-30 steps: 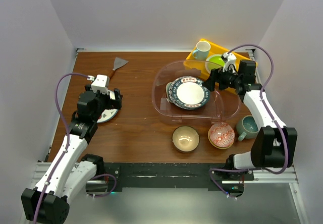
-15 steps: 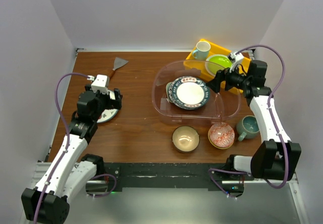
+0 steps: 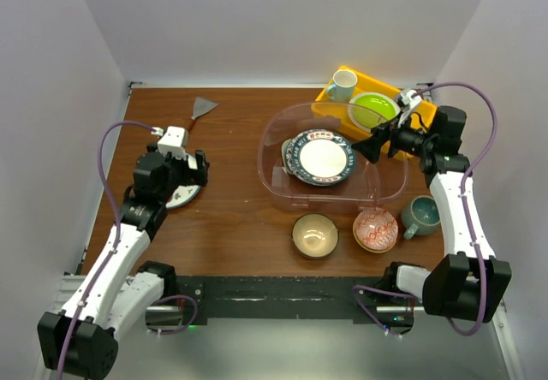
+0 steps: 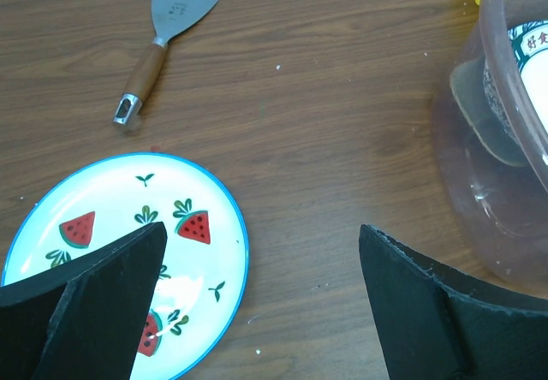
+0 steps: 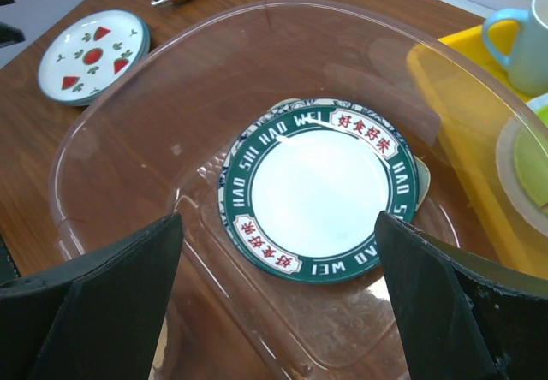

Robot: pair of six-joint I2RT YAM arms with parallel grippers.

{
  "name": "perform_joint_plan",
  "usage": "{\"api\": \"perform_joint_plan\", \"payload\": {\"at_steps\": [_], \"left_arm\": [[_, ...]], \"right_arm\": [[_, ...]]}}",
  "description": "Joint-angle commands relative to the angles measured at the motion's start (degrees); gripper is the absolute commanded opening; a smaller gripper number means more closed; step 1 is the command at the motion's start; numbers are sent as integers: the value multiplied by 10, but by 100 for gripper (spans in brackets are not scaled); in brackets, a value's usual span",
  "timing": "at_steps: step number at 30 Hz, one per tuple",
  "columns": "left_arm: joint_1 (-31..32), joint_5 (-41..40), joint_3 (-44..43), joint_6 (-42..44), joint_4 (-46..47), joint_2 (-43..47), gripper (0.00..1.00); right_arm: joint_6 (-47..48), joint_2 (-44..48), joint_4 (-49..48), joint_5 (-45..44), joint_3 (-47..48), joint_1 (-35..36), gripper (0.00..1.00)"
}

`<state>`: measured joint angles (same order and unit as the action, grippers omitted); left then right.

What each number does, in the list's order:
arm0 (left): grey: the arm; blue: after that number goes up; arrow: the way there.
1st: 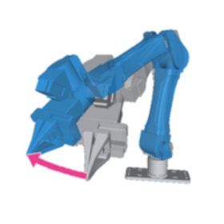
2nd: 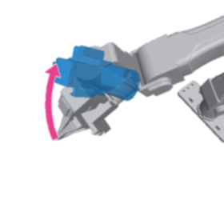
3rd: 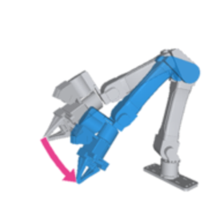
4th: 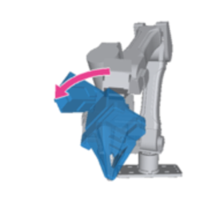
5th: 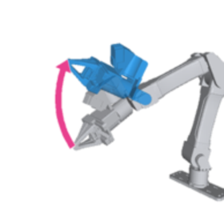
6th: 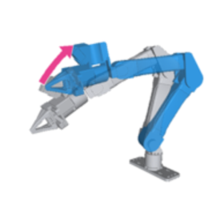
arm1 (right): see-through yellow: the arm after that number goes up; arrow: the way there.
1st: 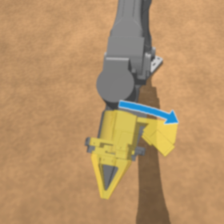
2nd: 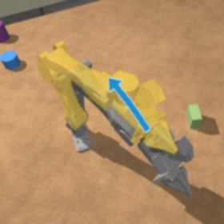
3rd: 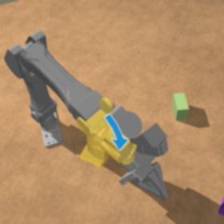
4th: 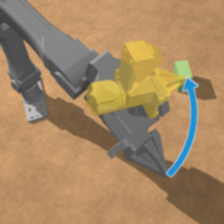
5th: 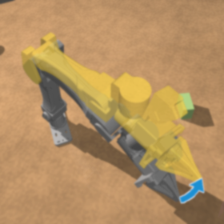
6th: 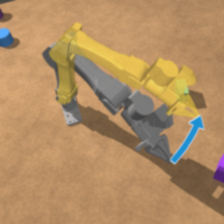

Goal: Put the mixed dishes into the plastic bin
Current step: Pick up the plate at the center of the board.

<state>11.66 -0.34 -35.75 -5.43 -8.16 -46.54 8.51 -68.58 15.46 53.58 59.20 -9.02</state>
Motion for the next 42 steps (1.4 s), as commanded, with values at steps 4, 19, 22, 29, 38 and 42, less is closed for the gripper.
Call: {"api": "perform_joint_plan", "payload": {"at_steps": [4,19,22,29,38,42], "left_arm": [[-4,17,2,-13,23,-13,100],[-4,41,3,-23,28,-29,100],[-4,43,3,-24,28,-31,100],[-4,47,3,-24,28,-33,100],[-5,53,3,-25,30,-37,100],[-4,55,3,-25,31,-43,100]], "right_arm": [[-24,20,-50,72,-26,-7,98],[-35,31,-57,84,-30,-11,98],[-37,32,-59,83,-31,-12,98],[-40,32,-63,83,-34,-14,98],[-43,31,-66,85,-35,-14,98],[-43,30,-67,85,-35,-15,98]]}}
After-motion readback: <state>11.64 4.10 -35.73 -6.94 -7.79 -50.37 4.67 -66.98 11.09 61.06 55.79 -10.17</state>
